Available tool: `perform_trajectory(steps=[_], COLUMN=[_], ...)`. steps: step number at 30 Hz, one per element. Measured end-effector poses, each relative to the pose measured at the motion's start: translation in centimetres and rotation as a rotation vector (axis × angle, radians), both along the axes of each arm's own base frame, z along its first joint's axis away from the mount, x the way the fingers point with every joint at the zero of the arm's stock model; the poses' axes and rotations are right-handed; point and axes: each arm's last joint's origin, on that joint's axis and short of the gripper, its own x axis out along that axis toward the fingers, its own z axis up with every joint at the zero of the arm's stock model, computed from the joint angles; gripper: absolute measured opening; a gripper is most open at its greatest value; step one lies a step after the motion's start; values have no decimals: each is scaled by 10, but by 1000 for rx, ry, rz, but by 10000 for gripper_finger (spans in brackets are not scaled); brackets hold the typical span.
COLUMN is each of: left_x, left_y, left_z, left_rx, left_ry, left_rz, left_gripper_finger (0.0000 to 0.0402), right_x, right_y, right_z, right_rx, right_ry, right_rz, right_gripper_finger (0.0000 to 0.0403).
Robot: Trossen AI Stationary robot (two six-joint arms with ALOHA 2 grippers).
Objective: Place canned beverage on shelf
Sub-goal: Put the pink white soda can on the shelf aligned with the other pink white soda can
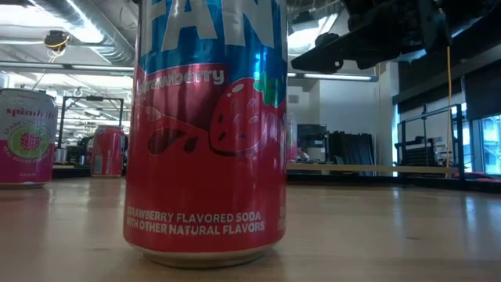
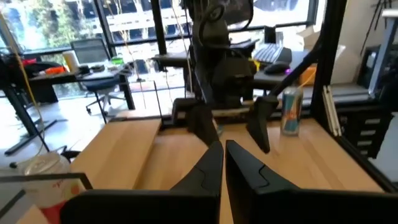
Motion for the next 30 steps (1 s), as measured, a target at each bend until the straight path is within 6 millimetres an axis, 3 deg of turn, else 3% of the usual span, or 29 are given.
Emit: perform_trajectory(steps=[5,13,20,30], left_x=[-1,-2,-4,-7], left_y=[7,20,29,29], left_z=[6,13,7,13], left_rx=[1,-19,-26,-4], left_ry=[111,204,265,213], left_rz=[32,105,194,184], left_gripper_finger=[31,154,247,280], right_x=[0,-1,-1,-2], right_y=[0,0,1,0], right_z=[0,-2,-3,-4], right_rx=[0,-17,-16,-18], right_ry=[5,18,25,43], right_rz=[0,27,34,33], right_gripper_finger=[339,340,340,340])
